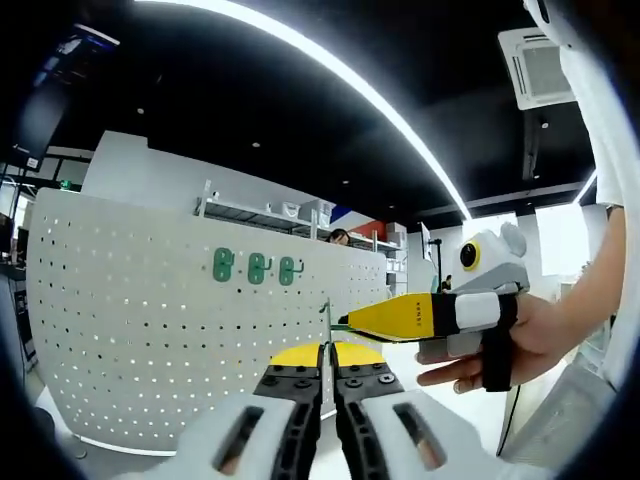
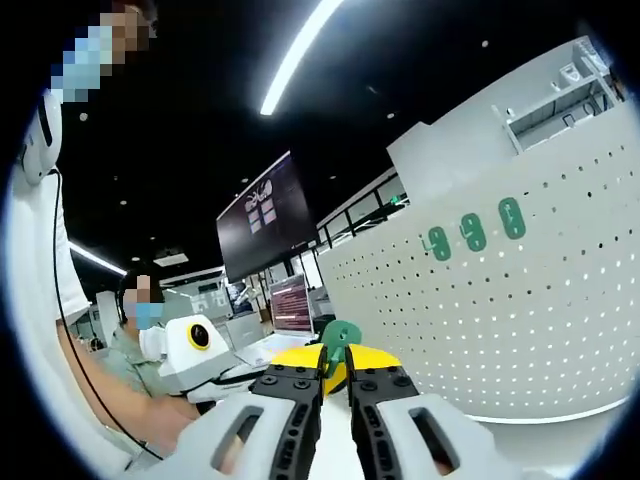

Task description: Insert the hook assembly into the mounting plate slot until the hook locks in place.

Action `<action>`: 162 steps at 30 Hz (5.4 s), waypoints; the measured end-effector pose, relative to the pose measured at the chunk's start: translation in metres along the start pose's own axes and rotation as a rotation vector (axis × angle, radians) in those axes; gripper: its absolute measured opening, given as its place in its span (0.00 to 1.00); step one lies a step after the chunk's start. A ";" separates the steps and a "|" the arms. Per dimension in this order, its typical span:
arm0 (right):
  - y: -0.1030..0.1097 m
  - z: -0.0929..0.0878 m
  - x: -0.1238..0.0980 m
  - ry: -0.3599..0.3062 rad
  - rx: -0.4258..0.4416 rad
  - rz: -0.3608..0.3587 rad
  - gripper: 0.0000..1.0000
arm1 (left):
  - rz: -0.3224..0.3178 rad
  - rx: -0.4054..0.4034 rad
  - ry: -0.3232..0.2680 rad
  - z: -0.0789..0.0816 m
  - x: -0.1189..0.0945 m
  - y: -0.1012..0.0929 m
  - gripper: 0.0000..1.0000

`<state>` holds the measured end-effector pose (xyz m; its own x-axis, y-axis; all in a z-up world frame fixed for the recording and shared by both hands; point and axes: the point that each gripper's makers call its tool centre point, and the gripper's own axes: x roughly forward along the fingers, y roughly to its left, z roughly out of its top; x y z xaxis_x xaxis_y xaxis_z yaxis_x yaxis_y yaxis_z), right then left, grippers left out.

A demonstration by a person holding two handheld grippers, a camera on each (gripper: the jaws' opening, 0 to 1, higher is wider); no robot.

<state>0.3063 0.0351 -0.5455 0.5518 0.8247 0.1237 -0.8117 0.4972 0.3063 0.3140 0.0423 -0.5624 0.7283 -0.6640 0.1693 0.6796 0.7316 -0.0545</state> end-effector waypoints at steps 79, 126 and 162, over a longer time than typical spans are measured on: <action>-0.017 0.009 -0.004 0.024 -0.122 -0.136 0.00 | 0.079 0.035 0.107 -0.015 -0.005 0.026 0.75; -0.088 0.059 -0.035 0.089 -0.546 -0.521 0.01 | 0.075 0.021 0.093 -0.013 -0.003 0.024 0.74; -0.160 0.104 -0.039 -0.017 -0.423 -0.704 0.01 | 0.097 0.010 0.109 -0.016 -0.009 0.026 0.73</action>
<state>0.4342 -0.1043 -0.5015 0.9589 0.2794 0.0504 -0.2761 0.9590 -0.0639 0.3269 0.0645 -0.5807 0.7960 -0.6027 0.0554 0.6052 0.7942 -0.0553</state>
